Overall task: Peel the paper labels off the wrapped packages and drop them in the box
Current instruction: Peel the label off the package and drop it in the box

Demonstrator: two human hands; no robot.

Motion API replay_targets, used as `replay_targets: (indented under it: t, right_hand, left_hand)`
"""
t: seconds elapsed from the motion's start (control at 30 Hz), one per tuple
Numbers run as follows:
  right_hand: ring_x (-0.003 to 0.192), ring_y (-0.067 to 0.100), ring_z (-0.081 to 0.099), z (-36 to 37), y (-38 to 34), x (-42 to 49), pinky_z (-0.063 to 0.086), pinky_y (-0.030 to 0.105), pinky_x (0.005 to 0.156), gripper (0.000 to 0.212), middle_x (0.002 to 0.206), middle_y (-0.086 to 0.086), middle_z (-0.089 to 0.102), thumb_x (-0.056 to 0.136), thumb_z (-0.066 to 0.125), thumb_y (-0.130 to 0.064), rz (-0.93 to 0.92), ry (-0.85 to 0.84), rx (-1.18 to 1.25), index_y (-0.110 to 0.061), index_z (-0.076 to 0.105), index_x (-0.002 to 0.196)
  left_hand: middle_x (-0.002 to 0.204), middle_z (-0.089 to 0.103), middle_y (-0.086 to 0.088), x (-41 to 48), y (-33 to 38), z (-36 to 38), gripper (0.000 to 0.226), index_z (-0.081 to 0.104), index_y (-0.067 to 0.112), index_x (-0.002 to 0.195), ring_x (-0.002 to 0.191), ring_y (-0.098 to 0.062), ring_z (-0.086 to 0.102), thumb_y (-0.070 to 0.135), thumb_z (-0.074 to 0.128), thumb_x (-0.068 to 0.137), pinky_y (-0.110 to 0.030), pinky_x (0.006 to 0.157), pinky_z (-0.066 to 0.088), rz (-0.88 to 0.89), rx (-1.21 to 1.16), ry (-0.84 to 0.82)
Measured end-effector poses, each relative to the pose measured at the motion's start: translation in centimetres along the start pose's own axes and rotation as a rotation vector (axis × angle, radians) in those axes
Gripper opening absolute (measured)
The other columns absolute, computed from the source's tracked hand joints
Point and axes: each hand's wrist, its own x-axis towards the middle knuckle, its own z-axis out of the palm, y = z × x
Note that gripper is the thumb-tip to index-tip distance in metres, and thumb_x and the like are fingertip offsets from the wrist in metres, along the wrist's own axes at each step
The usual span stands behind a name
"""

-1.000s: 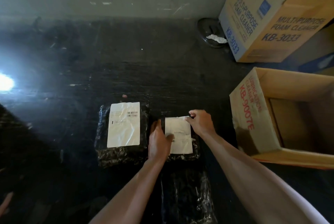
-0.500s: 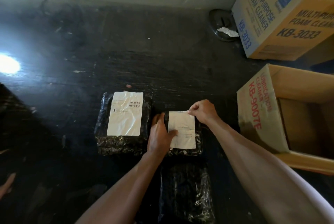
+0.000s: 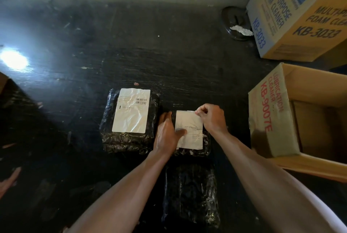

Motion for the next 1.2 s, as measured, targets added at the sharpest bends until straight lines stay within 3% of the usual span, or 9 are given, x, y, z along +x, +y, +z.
replay_targets:
  t: [0.2, 0.37, 0.53, 0.7, 0.83, 0.97, 1.2]
  right_hand:
    - [0.078, -0.002, 0.059, -0.2, -0.2, -0.2, 0.040, 0.011, 0.066, 0.005, 0.087, -0.011, 0.066, 0.094, 0.069, -0.018, -0.064, 0.016, -0.034, -0.019, 0.071, 0.089]
    - [0.087, 0.005, 0.062, 0.0, -0.1, -0.7, 0.053, 0.023, 0.079, 0.005, 0.094, -0.005, 0.067, 0.094, 0.068, -0.019, -0.125, 0.023, -0.050, -0.021, 0.069, 0.090]
    - [0.090, 0.006, 0.063, 0.0, -0.2, -1.1, 0.051, 0.022, 0.078, 0.004, 0.097, -0.004, 0.068, 0.095, 0.067, -0.020, -0.128, 0.035, -0.055, -0.019, 0.071, 0.096]
    - [0.089, 0.005, 0.064, 0.1, -0.3, -1.5, 0.052, 0.022, 0.077, 0.004, 0.096, -0.004, 0.069, 0.095, 0.067, -0.021, -0.132, 0.062, -0.035, -0.019, 0.071, 0.095]
    - [0.088, 0.006, 0.064, 0.1, -0.5, -1.6, 0.052, 0.022, 0.077, 0.004, 0.094, -0.005, 0.069, 0.095, 0.067, -0.021, -0.133, 0.067, -0.028, -0.020, 0.070, 0.093]
    - [0.086, 0.003, 0.062, -0.1, -0.6, -1.7, 0.044, 0.013, 0.069, 0.003, 0.093, -0.005, 0.068, 0.095, 0.067, -0.020, -0.138, 0.068, -0.010, -0.020, 0.070, 0.094]
    - [0.088, 0.005, 0.063, -0.4, -0.7, -1.9, 0.047, 0.016, 0.073, 0.002, 0.093, -0.006, 0.067, 0.095, 0.067, -0.020, -0.150, 0.064, -0.019, -0.019, 0.069, 0.095]
  left_hand:
    - [0.149, 0.040, -0.006, 0.3, -0.2, 0.1, 0.082, 0.040, 0.006, 0.145, 0.132, -0.023, 0.046, 0.026, 0.082, 0.077, -0.029, 0.105, 0.039, -0.005, 0.019, 0.005]
    - [0.148, 0.041, -0.005, 0.2, -0.1, 0.1, 0.080, 0.040, 0.007, 0.145, 0.130, -0.020, 0.047, 0.025, 0.082, 0.078, -0.025, 0.101, 0.040, -0.002, 0.009, 0.006]
    - [0.148, 0.041, -0.006, 0.2, 0.0, 0.1, 0.083, 0.041, 0.006, 0.145, 0.130, -0.020, 0.048, 0.026, 0.083, 0.076, -0.026, 0.102, 0.040, -0.008, 0.019, 0.005]
    - [0.148, 0.041, -0.004, 0.2, -0.1, 0.2, 0.080, 0.042, 0.007, 0.144, 0.131, -0.018, 0.046, 0.024, 0.083, 0.077, -0.015, 0.094, 0.033, 0.002, 0.010, 0.006]
    - [0.147, 0.042, -0.003, 0.3, -0.3, 0.2, 0.079, 0.043, 0.008, 0.142, 0.130, -0.017, 0.047, 0.024, 0.083, 0.076, -0.016, 0.093, 0.035, 0.000, -0.001, 0.006]
    - [0.149, 0.039, -0.003, 0.4, -0.4, 0.3, 0.080, 0.041, 0.008, 0.144, 0.132, -0.018, 0.045, 0.023, 0.083, 0.077, -0.017, 0.095, 0.035, 0.000, -0.010, -0.006]
    - [0.148, 0.040, -0.003, 0.5, -0.5, 0.4, 0.080, 0.041, 0.007, 0.144, 0.132, -0.018, 0.044, 0.023, 0.082, 0.077, -0.014, 0.093, 0.032, -0.002, -0.021, -0.008]
